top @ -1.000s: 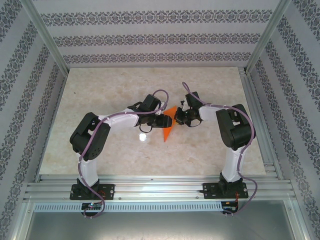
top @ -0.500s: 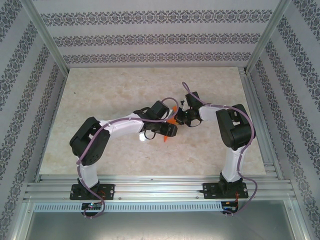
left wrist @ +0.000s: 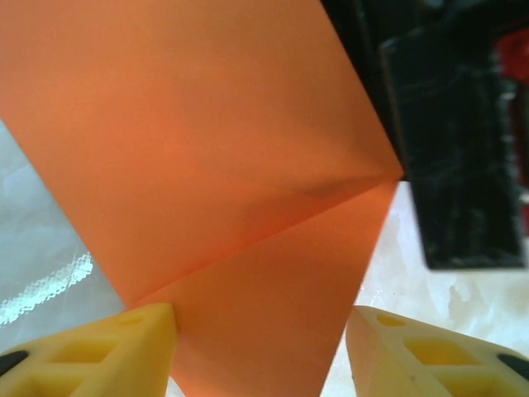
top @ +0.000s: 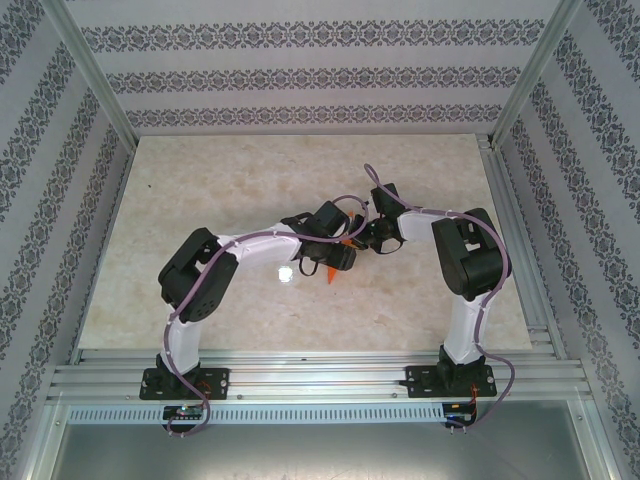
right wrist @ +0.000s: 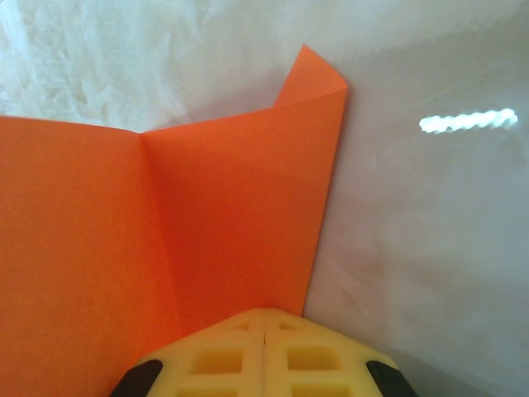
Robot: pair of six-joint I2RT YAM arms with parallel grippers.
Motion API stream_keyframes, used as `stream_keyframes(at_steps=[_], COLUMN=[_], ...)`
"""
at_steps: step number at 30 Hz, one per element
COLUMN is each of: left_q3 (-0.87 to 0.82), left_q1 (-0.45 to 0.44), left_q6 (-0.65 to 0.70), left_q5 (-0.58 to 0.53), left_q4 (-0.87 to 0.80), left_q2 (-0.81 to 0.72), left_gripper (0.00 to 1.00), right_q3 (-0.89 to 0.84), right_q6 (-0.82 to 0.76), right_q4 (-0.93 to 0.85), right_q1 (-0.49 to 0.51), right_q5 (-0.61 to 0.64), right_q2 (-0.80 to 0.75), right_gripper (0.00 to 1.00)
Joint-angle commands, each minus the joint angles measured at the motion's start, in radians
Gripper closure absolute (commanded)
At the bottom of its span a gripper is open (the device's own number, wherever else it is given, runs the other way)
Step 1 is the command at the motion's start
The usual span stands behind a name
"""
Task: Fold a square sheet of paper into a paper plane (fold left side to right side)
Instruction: Fold the wing for the fifth time at the center of the table.
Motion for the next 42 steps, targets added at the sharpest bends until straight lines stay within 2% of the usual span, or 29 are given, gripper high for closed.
stream_keyframes(at_steps=[1, 9, 20, 35, 42], left_q3=[0.033, 0.025, -0.003, -0.130, -0.131], left_q1=[-0.011, -0.006, 0.015, 0.121, 0.145], left_q6=[0.018, 0.000, -0.036, -0.134, -0.128], left_q5=[-0.012, 0.014, 0.045, 0.249, 0.297], left_q4=[-0.018, 0.010, 0.051, 0.273, 0.293], left_q2=[0.019, 0.032, 0.035, 0.003, 0.020], left_gripper=[0.48, 0.63, 0.74, 0.89, 0.92], right_q3=[-0.002, -0.004, -0.005, -0.015, -0.010], right_q6=[-0.014, -0.021, -0.030, -0.051, -0.060], right_q4=[-0.047, -0.051, -0.058, -0.080, -0.091], right_q1=[0.009, 0.008, 0.008, 0.010, 0.011], right_q5=[0.043, 0.038, 0.038, 0.046, 0.045], right_q2=[0.040, 0.041, 0.037, 0.037, 0.038], right_gripper=[1.00, 1.00, 1.00, 1.00, 1.00])
